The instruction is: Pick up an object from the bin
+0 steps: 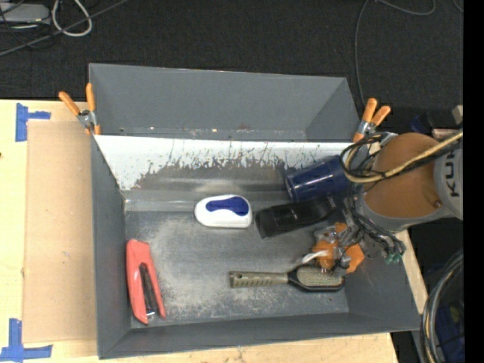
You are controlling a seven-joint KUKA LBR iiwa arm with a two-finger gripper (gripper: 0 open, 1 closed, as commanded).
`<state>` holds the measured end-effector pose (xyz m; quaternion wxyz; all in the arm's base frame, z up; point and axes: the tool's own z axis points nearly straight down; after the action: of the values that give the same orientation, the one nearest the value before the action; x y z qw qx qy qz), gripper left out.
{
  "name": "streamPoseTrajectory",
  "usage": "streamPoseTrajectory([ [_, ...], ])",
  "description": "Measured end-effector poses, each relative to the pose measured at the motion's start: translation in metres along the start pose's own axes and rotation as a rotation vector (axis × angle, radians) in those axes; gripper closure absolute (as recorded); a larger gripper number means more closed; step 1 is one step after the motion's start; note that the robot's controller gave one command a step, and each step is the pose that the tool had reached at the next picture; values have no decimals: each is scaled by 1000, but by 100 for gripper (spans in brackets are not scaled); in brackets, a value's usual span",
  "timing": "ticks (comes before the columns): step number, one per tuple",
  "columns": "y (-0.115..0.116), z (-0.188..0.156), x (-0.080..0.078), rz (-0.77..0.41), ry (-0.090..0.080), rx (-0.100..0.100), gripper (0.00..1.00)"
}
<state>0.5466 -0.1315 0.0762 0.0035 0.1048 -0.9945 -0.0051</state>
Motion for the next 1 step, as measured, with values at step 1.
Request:
streamPoseTrajectory([
  [1, 1, -7, 0, 0, 1, -1, 100],
])
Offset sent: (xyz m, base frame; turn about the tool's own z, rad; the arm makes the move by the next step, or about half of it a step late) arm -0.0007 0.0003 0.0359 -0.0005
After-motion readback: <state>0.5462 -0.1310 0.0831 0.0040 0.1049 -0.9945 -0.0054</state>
